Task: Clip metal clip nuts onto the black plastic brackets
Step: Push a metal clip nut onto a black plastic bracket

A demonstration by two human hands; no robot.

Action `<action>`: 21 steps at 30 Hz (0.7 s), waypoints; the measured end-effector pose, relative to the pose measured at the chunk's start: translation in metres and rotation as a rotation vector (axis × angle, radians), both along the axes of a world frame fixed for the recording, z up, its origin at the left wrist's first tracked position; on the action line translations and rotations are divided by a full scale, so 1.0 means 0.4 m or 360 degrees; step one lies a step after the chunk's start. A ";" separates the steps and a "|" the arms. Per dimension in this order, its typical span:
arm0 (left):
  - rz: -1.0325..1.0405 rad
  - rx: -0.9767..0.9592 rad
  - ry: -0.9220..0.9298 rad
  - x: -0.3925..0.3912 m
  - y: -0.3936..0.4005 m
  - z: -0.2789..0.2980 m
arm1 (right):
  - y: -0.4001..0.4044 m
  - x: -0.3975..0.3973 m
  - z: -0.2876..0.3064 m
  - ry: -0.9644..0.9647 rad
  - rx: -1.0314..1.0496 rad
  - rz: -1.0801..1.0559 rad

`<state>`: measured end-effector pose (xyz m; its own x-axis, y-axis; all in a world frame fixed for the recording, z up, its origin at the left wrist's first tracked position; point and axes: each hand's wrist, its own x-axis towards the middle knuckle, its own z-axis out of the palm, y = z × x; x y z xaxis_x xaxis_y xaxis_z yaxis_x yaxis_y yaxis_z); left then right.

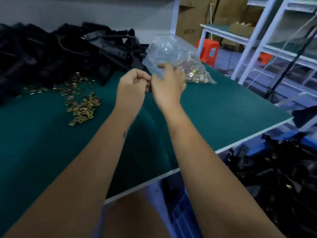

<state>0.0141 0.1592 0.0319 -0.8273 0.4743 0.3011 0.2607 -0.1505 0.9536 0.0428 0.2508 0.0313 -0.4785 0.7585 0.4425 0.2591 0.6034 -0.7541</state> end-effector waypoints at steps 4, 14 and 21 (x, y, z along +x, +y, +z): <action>0.0333 -0.0072 0.0003 -0.150 -0.151 -0.028 | -0.105 -0.129 -0.071 -0.0303 0.0033 0.0324; 0.0863 -0.0184 -0.0304 -0.351 -0.345 -0.113 | -0.123 -0.323 -0.105 -0.0452 -0.0078 0.0718; 0.0925 -0.0455 -0.0301 -0.378 -0.276 -0.118 | -0.105 -0.366 -0.104 -0.0307 -0.0288 0.0855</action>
